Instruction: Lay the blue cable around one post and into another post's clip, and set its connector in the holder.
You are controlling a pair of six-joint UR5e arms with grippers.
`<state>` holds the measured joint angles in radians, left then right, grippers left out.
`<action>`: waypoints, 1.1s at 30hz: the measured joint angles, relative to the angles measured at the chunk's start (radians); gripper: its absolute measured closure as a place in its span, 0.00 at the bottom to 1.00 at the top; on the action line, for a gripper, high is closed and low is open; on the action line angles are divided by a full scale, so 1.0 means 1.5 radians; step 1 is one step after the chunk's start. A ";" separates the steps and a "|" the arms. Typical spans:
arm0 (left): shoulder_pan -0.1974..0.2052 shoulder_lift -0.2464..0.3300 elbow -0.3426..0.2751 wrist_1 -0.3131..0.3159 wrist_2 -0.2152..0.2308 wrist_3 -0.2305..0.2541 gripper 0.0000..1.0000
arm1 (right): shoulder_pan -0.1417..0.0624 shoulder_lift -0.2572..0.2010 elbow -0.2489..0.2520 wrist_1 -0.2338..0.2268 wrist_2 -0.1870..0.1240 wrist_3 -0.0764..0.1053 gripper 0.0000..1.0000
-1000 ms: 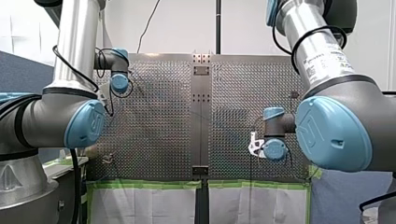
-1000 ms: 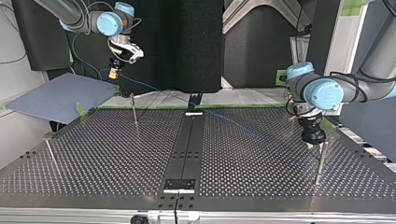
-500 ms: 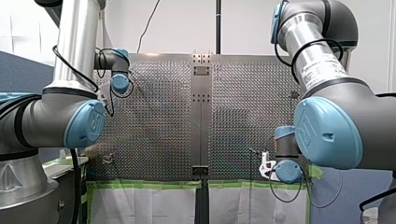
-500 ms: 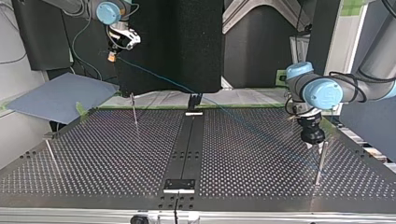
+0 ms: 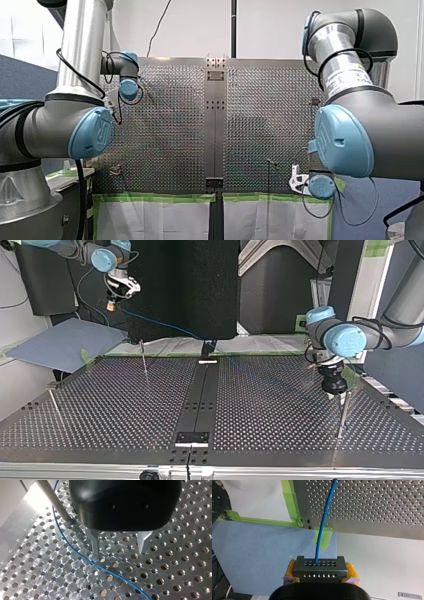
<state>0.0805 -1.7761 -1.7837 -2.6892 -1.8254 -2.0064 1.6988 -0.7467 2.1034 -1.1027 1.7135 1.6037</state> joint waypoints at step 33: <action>-0.015 0.000 0.000 -0.005 -0.002 0.004 0.25 | -0.004 -0.038 -0.086 0.048 -0.141 0.024 1.00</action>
<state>0.0586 -1.7757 -1.7837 -2.6965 -1.8277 -2.0007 1.6924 -0.8043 1.9738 -1.0304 1.5023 1.6392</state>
